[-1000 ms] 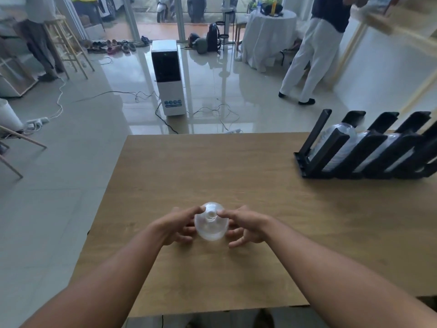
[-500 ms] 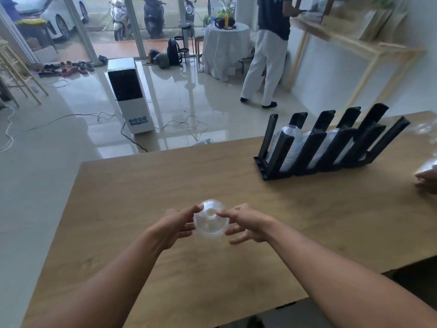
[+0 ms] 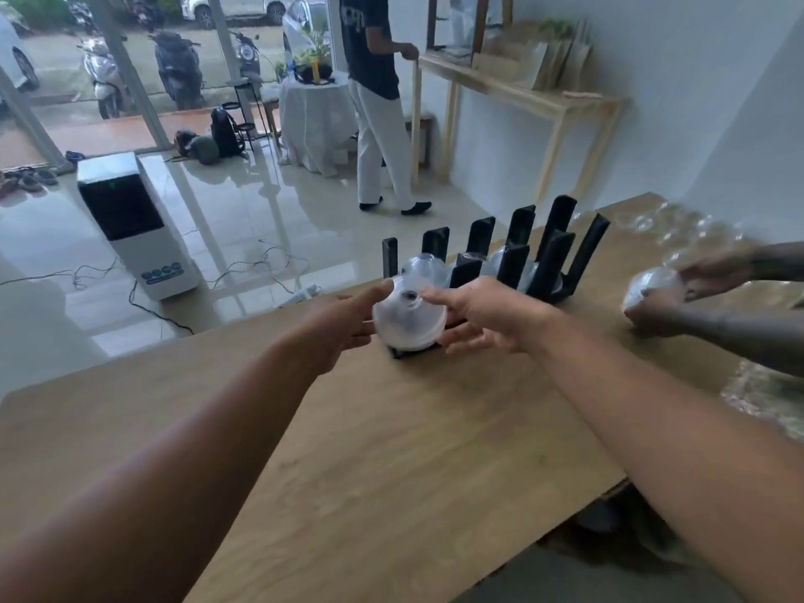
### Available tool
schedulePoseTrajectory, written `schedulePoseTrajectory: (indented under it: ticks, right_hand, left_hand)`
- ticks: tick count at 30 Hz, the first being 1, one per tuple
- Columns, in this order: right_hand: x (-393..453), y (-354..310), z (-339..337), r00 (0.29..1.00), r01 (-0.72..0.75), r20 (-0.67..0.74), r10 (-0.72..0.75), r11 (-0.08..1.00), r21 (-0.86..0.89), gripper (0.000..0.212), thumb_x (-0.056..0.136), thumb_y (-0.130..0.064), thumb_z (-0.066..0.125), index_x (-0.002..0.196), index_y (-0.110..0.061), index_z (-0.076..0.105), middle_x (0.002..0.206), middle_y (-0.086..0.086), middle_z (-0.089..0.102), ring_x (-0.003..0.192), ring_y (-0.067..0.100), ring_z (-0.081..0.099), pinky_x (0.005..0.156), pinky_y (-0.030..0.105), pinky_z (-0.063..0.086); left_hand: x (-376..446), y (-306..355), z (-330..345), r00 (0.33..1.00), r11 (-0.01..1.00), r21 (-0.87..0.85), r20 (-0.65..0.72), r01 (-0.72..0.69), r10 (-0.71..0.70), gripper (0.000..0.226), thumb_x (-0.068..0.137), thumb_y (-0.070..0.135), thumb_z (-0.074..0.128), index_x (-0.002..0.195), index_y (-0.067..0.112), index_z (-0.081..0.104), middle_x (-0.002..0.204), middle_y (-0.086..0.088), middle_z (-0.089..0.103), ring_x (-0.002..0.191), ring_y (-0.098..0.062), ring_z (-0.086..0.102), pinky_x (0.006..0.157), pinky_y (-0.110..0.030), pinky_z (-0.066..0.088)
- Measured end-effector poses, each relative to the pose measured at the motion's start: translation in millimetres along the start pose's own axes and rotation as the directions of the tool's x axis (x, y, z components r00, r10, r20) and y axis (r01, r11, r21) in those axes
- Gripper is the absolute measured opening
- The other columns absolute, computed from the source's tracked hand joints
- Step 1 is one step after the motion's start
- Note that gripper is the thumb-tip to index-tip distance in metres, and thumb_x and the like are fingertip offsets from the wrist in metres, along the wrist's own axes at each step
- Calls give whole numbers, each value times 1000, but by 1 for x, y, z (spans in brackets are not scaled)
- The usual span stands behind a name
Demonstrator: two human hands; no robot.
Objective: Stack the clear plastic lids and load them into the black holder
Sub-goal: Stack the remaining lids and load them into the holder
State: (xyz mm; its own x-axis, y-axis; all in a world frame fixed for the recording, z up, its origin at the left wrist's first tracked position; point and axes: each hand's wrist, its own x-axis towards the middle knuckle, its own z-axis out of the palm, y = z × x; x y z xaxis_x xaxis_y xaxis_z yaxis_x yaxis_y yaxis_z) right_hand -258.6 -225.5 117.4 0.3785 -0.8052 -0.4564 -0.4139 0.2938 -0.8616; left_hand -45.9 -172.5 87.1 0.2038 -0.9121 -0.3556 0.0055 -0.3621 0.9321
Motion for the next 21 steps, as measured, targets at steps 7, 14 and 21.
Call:
schedulePoseTrajectory:
  ticks: [7,14,21]
  right_hand:
    - [15,-56,-91,987,99,-113,-110,990,-97,51,88,-52,77,115,-9,69,113,17,71,90,27,76,80,41,64]
    - [66,-81,-146,962,131,-201,-183,959,-250,52,93,-52,69,122,-10,64,111,16,71,89,22,72,76,36,57]
    - [124,-65,-183,973,94,-171,-153,945,-313,49,90,-63,65,115,-21,63,119,10,70,108,23,65,78,39,43]
  left_hand:
    - [46,87,60,997,996,47,-26,-75,76,55,77,59,80,100,11,71,83,-1,68,67,-16,65,65,-29,55]
    - [98,126,114,992,998,40,-114,-57,61,66,86,57,73,123,4,60,97,-9,63,78,-20,60,78,-35,58]
    - [146,124,147,986,991,132,-165,3,19,64,90,58,67,124,4,58,94,-11,63,81,-23,64,89,-38,59]
